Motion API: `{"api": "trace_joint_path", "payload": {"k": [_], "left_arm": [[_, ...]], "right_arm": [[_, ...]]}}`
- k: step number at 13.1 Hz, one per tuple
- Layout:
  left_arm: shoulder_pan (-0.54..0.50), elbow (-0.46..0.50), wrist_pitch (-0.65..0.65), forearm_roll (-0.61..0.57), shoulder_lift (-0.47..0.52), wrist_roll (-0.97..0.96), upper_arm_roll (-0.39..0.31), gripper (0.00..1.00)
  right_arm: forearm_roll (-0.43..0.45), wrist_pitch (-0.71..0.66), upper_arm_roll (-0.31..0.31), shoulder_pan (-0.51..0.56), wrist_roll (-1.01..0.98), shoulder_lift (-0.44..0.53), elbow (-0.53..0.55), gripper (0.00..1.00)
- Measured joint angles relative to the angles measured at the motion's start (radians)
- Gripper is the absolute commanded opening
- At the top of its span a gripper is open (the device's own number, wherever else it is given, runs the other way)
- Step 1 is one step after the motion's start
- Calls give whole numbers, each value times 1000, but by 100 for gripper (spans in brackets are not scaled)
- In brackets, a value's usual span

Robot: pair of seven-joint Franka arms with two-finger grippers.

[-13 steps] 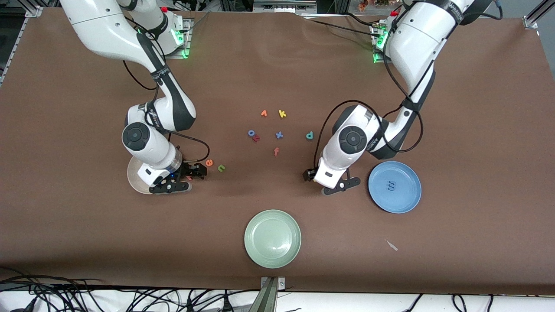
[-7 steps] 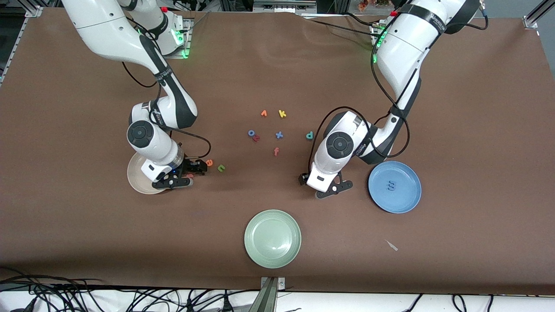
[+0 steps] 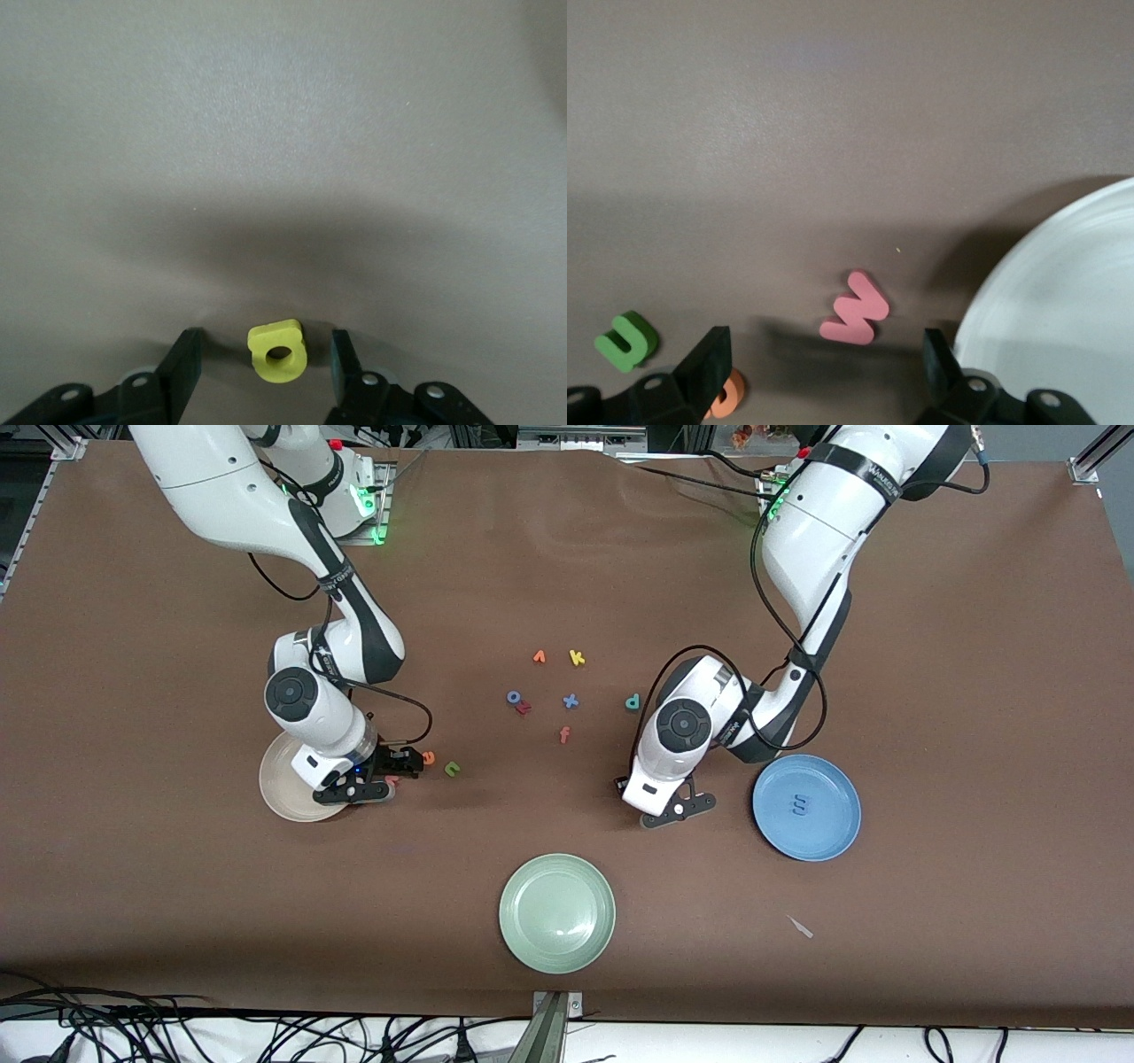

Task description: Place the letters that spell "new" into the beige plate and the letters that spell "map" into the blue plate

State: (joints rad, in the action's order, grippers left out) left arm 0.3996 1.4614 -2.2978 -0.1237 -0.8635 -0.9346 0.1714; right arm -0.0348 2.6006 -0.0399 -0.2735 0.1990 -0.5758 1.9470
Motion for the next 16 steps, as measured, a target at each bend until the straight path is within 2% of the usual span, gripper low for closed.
{"api": "trace_joint_path", "payload": {"k": [3, 5, 6, 8, 11, 16], "left_arm": [[1, -4, 2, -4, 1, 0, 0, 32], [-1, -7, 4, -4, 2, 0, -3, 10], [-1, -7, 5, -4, 2, 0, -3, 5], [-1, -12, 18, -4, 2, 0, -4, 0], [-12, -39, 106, -10, 11, 47, -12, 0], [-133, -59, 337, -13, 126, 401, -18, 0]], "right_arm": [[0, 1, 1, 0, 0, 15, 15, 88], [0, 1, 2, 0, 0, 22, 26, 84], [0, 1, 2, 1, 0, 22, 27, 82], [0, 3, 4, 2, 0, 22, 28, 79], [0, 11, 6, 2, 0, 19, 32, 78], [0, 45, 6, 3, 0, -1, 36, 77]]}}
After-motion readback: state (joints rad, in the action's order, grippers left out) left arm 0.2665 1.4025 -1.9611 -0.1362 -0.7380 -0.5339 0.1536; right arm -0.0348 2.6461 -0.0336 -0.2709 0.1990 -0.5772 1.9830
